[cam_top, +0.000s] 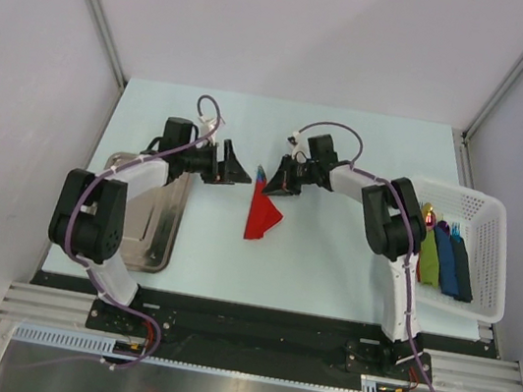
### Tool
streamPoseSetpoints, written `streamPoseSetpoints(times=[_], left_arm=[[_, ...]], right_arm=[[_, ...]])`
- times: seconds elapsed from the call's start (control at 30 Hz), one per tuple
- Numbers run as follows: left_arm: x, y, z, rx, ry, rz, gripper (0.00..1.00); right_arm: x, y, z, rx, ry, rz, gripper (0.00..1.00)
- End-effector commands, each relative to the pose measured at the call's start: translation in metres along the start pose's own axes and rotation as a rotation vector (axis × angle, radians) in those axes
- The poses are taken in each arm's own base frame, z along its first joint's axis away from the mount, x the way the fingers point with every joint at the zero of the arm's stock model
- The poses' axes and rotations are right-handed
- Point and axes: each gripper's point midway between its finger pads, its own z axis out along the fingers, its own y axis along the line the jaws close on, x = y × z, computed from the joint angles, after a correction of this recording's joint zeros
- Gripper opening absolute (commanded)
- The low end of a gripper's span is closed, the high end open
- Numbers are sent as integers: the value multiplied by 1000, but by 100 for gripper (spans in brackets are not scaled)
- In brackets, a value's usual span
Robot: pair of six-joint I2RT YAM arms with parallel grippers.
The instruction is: Place the utensils on the paper napkin and roll it up
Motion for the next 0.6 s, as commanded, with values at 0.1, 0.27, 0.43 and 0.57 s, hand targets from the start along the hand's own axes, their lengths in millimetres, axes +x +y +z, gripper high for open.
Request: streamPoseSetpoints(times=[0.1, 0.27, 0.43, 0.57], left_arm=[[-20, -8, -19, -59, -82, 100, 98], [-42, -13, -30, -103, -133, 168, 100], [-59, -34, -51, -115, -249, 263, 100], [-72, -56, -75, -124, -397, 348, 100]], right_arm=[[-24, 56, -27, -105, -84, -134, 0], [-32, 82, -42, -154, -121, -195, 0], [-39, 123, -63, -225, -163, -277, 0], [-39, 147, -77, -258, -178, -335, 0]])
